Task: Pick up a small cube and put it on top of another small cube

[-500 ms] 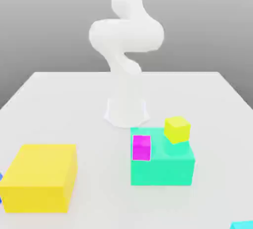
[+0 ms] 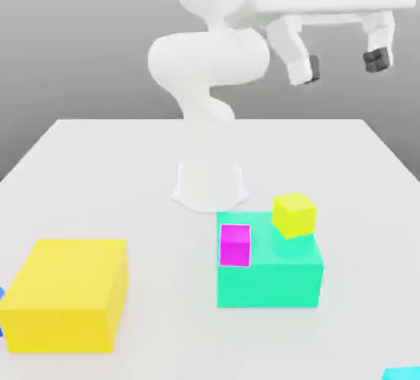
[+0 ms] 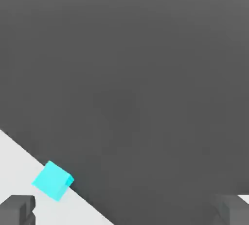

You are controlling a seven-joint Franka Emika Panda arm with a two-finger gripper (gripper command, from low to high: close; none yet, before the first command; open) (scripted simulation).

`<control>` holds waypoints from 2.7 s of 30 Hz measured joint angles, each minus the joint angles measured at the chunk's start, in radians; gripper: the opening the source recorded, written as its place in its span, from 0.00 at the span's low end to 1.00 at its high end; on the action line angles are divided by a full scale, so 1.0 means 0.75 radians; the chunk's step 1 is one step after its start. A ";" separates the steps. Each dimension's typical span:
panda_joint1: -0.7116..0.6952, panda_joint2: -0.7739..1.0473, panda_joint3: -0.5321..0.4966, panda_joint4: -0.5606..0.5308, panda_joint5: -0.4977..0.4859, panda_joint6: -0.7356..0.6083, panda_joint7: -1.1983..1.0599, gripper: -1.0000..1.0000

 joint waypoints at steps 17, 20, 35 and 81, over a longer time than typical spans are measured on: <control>0.167 0.753 0.118 0.149 -0.163 0.167 -0.629 0.50; 0.199 0.879 0.119 0.176 -0.236 0.220 -0.681 0.50; 0.182 0.825 0.142 0.136 -0.236 0.186 -0.757 0.00; 0.219 -0.500 0.207 -1.124 -0.274 0.131 -2.482 1.00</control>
